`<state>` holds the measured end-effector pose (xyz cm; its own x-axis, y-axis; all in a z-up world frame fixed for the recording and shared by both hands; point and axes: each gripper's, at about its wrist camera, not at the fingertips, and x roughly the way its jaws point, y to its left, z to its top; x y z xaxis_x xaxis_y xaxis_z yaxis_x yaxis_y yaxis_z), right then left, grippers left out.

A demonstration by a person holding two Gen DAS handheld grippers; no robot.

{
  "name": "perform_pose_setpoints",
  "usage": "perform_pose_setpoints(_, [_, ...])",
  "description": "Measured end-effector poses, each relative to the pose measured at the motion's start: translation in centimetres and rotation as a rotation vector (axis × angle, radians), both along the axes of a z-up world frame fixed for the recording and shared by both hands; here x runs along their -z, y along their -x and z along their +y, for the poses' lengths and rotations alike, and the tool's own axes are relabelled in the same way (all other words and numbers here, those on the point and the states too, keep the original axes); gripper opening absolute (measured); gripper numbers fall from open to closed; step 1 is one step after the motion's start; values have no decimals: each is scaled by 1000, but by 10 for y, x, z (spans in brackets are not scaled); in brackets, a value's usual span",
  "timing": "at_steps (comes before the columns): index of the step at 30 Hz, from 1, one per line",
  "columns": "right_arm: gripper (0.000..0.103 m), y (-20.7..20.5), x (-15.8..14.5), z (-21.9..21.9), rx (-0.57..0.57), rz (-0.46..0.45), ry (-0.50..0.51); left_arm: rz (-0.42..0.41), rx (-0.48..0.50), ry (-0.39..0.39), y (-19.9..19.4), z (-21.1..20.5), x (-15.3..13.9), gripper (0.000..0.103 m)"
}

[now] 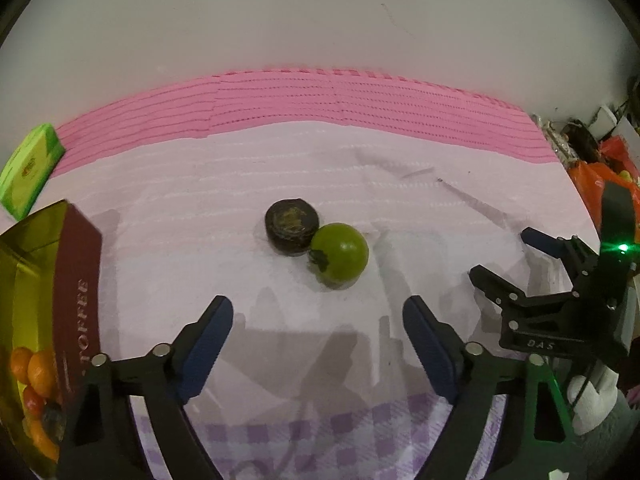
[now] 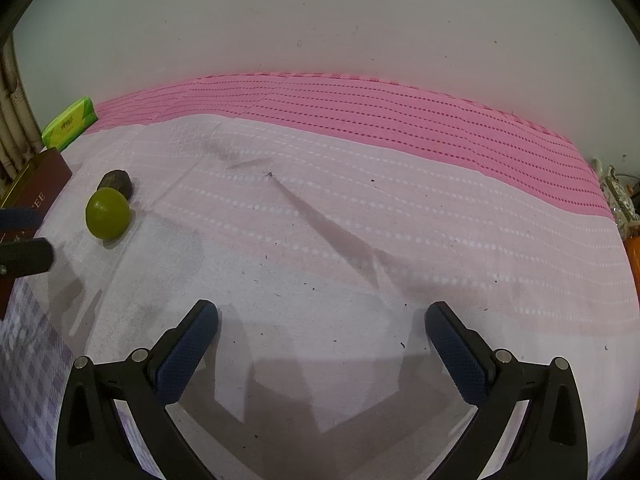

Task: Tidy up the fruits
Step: 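Move the left gripper to the green fruit and close around it, then lift the green fruit with the left gripper and carry it over the tin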

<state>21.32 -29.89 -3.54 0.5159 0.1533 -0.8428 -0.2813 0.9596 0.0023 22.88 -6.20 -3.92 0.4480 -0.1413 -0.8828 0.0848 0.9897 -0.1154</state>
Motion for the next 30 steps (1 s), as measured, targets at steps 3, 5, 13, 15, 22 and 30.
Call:
perform_pose_setpoints(3, [103,0,0,0,0,0,0,18,-12,16,-9,-1,7,72])
perform_pose_setpoints(5, [103,1,0,0,0,0,0,39,-22,41,-14,-1,12,66])
perform_pose_setpoints(13, [103,1,0,0,1,0,0,54,-36,56,-25,-7,19,54])
perform_pose_setpoints(15, [103,1,0,0,1,0,0,49,-33,44,-28,-10,19,53])
perform_pose_setpoints(22, [103,1,0,0,1,-1,0,53,-19,20,-34,-16,23,34])
perform_pose_setpoints(30, [103,1,0,0,2,0,0,52,7,8,-22,-12,23,33])
